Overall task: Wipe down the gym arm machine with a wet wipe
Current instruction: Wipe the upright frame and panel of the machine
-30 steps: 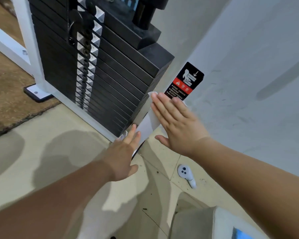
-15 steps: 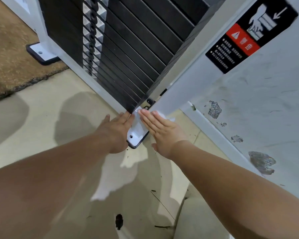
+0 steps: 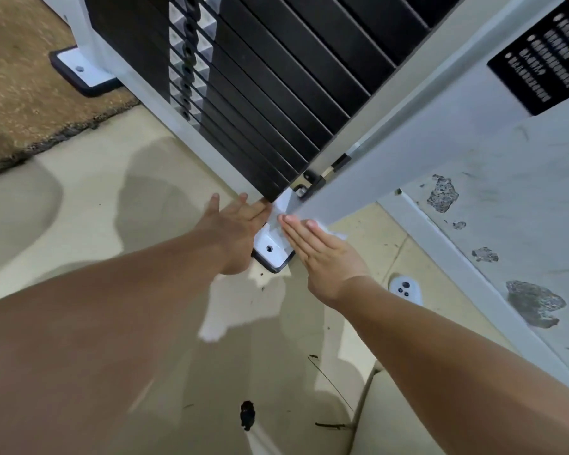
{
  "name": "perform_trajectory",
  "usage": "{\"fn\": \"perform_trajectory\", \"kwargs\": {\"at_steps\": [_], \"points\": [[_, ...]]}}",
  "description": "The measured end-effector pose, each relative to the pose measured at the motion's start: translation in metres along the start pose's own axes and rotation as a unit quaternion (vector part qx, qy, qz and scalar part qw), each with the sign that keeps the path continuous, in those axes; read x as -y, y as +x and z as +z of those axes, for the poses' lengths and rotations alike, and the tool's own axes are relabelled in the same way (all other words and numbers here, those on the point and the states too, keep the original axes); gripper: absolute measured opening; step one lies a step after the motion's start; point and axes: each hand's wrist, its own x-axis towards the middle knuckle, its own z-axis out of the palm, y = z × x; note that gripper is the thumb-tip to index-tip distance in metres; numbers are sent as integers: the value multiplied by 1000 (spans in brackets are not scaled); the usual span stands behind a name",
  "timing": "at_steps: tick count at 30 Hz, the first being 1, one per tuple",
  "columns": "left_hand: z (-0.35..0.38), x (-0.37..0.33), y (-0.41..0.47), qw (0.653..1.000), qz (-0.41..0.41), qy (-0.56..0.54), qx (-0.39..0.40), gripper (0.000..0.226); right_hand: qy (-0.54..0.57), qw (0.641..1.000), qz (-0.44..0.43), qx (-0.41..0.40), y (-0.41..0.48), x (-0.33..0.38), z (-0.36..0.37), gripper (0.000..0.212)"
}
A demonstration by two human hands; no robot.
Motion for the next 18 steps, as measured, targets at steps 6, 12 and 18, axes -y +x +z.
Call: {"fn": "perform_trajectory", "kwargs": {"at_steps": [6,12,18], "points": [[0,16,5,999,23,33,-20,92,-25,994,-86,63,36,35,10,73],[0,18,5,998,28,43,-20,89,-66,995,-69,30,24,9,0,72],[-13,2,2,999,-7,-23,43,97,-78,995,12,-55,-12,-37,-11,75]]}}
